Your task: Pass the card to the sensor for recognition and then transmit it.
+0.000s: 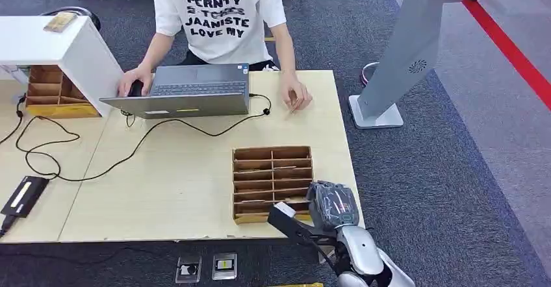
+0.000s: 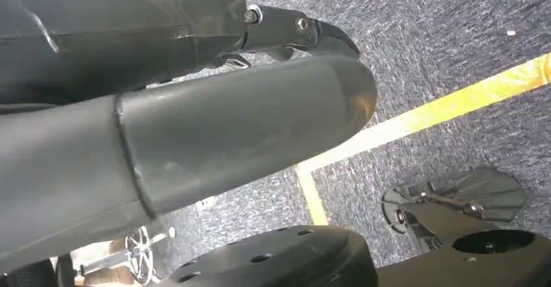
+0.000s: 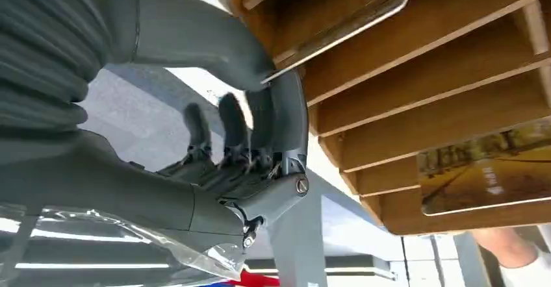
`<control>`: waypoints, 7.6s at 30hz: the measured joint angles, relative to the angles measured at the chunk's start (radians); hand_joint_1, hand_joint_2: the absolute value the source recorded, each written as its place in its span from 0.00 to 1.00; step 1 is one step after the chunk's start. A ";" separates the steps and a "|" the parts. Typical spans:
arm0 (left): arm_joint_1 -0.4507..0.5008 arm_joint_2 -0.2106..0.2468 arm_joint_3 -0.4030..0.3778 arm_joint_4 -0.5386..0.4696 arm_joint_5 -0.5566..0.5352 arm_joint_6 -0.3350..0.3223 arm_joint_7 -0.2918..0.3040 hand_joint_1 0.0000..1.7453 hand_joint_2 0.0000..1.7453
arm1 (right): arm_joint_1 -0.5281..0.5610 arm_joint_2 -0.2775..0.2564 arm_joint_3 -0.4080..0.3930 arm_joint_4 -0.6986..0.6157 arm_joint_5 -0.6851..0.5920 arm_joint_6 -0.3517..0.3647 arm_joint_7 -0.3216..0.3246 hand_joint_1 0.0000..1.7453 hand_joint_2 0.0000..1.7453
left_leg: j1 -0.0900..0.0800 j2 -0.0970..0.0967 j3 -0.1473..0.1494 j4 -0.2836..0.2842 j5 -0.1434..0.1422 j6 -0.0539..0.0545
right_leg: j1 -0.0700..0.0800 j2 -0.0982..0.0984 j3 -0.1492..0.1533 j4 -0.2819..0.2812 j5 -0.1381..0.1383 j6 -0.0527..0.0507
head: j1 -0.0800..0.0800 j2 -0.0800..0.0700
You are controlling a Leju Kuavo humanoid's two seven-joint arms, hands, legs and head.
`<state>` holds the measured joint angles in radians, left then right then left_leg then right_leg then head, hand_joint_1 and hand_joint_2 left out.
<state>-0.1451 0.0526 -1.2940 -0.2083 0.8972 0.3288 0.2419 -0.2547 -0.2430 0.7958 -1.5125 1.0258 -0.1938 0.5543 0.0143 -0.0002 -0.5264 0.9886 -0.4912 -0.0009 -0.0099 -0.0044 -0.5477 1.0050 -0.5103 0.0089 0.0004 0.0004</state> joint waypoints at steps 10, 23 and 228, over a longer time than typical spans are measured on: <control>-0.002 0.000 0.000 0.000 0.000 0.000 0.000 0.00 0.00 | 0.011 0.000 -0.015 0.000 0.004 -0.001 0.003 0.92 1.00 | 0.000 0.000 0.000 0.000 0.000 0.000 | 0.000 0.000 0.000 0.000 0.000 0.000 | 0.000 0.000; -0.005 0.000 0.000 0.000 -0.007 0.000 0.001 0.00 0.00 | 0.024 -0.001 -0.037 0.006 0.010 -0.002 0.003 0.95 1.00 | 0.000 0.000 0.000 0.000 0.000 0.000 | 0.000 0.000 0.000 0.000 0.000 0.000 | 0.000 0.000; -0.014 0.003 0.023 0.000 -0.060 -0.018 0.008 0.00 0.00 | 0.002 0.062 -0.021 0.016 -0.214 -0.025 -0.091 0.93 1.00 | 0.000 0.000 0.000 0.000 0.000 0.000 | 0.000 0.000 0.000 0.000 0.000 0.000 | 0.000 0.000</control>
<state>-0.1591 0.0557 -1.2707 -0.2083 0.8373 0.3109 0.2495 -0.2530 -0.1812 0.7752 -1.4965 0.8114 -0.2190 0.4631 0.0143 -0.0002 -0.5263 0.9886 -0.4911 -0.0009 -0.0099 -0.0045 -0.5473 1.0051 -0.5103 0.0089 0.0004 0.0004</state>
